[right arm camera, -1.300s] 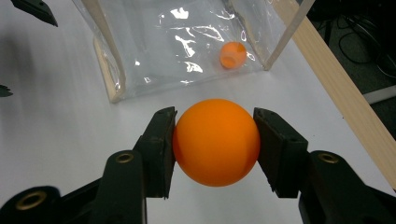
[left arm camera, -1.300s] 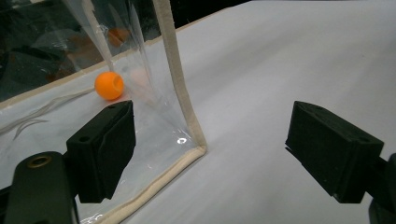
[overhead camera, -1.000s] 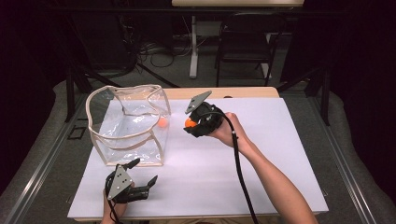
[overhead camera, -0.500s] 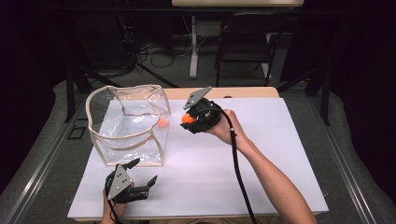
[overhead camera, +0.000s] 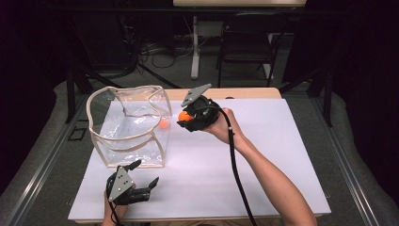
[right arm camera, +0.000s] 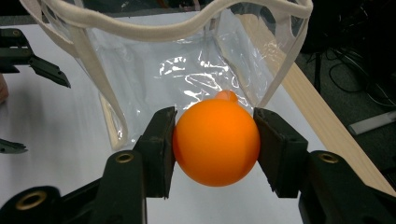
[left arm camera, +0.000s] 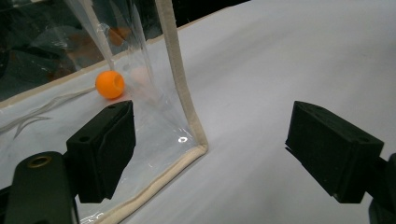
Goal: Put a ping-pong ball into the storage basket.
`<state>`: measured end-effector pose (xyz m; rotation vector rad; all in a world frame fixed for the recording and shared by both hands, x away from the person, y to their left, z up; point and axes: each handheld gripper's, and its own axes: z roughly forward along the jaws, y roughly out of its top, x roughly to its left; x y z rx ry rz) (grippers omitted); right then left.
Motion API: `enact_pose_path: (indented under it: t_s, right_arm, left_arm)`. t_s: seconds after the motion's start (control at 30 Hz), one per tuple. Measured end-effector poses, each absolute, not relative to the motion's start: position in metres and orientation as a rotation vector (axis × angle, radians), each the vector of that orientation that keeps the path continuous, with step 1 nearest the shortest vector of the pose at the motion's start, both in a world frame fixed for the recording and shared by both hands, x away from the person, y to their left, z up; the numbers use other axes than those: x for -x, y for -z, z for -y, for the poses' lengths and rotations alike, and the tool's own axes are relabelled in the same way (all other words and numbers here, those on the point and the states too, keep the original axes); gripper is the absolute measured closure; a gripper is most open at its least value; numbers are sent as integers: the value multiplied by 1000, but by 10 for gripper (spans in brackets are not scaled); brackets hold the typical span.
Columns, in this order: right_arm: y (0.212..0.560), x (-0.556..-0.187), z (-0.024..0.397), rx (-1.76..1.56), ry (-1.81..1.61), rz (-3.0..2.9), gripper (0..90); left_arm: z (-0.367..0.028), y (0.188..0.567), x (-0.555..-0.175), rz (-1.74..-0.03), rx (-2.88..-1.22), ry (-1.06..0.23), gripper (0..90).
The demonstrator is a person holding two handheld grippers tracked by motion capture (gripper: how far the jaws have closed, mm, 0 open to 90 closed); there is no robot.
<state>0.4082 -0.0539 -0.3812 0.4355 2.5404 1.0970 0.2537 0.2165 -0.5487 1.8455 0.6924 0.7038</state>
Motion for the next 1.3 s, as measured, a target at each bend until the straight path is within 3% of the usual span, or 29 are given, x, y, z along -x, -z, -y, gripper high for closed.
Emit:
enact_pose_path:
  t_s: [1.3]
  right_arm:
    - [366, -408, 39, -410, -1205, -2453, 510]
  left_arm:
    - [-217, 548, -253, -692, -1846, -704, 158]
